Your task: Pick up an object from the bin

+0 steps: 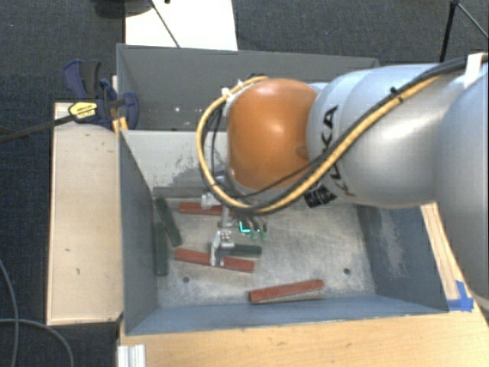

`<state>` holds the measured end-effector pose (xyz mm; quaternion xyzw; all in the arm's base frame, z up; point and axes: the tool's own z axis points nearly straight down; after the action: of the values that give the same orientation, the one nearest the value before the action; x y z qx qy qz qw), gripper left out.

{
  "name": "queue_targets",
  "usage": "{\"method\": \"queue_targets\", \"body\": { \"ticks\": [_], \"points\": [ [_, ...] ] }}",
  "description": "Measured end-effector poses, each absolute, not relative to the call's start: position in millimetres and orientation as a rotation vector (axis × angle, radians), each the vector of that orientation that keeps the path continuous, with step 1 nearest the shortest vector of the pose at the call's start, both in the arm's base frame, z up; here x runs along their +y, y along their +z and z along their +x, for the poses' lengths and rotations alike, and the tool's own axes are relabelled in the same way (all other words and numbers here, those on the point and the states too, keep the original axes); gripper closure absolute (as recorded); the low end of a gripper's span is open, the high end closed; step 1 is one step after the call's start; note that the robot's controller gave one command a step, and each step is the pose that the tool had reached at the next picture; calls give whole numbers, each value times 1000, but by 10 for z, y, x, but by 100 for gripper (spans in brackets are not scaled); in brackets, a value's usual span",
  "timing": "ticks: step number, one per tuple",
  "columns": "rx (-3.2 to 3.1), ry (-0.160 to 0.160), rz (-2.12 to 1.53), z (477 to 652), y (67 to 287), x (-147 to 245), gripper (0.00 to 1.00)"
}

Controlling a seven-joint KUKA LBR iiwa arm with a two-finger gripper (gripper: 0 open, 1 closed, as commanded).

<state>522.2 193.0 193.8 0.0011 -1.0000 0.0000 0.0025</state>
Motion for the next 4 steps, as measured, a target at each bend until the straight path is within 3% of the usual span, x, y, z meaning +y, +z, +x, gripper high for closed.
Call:
{"method": "queue_targets", "body": {
  "ticks": [2,3,4],
  "points": [
    [-3144,-3,0,5244,1959,1923,0],
    [-3135,2,123,5210,1530,1936,0],
    [-3141,-1,119,5145,742,1429,100]
  ]
}}
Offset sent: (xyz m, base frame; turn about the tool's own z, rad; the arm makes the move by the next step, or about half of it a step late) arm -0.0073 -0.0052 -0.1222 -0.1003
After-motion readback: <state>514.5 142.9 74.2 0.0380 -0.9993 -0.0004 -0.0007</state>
